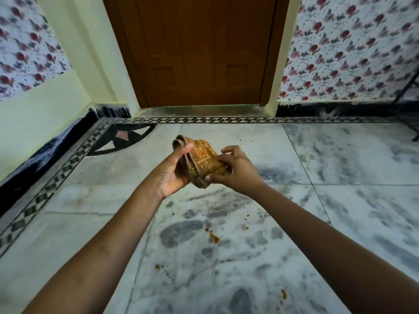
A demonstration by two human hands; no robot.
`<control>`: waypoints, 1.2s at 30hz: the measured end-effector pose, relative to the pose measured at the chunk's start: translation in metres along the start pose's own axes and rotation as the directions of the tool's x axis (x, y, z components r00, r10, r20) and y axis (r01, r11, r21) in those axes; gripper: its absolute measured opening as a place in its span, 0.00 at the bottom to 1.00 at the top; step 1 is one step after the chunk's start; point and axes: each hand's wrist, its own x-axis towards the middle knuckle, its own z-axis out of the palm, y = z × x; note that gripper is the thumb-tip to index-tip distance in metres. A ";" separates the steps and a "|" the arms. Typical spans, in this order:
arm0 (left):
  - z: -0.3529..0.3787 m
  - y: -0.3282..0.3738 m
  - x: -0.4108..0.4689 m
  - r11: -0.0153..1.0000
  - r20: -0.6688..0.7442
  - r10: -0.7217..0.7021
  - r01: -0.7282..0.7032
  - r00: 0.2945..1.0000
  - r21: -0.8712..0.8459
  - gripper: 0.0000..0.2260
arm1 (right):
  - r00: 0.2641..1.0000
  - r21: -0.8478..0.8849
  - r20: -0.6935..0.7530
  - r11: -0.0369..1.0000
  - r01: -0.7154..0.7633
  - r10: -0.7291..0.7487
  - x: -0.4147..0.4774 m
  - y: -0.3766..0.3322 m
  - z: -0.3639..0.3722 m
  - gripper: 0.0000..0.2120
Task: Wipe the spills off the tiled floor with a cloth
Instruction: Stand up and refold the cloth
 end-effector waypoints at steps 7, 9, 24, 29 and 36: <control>0.014 -0.003 -0.033 0.982 -0.158 0.087 -0.057 0.984 0.182 0.18 | 0.995 0.359 0.100 0.933 -0.030 -0.007 -0.012 -0.013 -0.008 0.10; 0.010 -0.001 -0.042 0.973 -0.251 0.116 -0.059 0.961 0.223 0.13 | 0.992 0.365 0.125 0.929 -0.067 0.023 -0.013 -0.018 0.003 0.14; -0.024 0.009 -0.096 0.827 -0.531 0.405 -0.050 0.745 0.560 0.29 | 0.940 0.721 0.342 0.636 -0.277 0.023 -0.004 -0.077 0.061 0.18; -0.027 0.015 -0.096 0.891 -0.544 0.377 -0.133 0.750 0.435 0.12 | 0.919 0.747 0.392 0.566 -0.349 0.049 -0.001 -0.089 0.069 0.13; -0.031 0.004 -0.085 0.848 -0.523 0.436 -0.139 0.732 0.512 0.10 | 0.925 0.790 0.344 0.482 -0.378 0.162 0.002 -0.085 0.073 0.06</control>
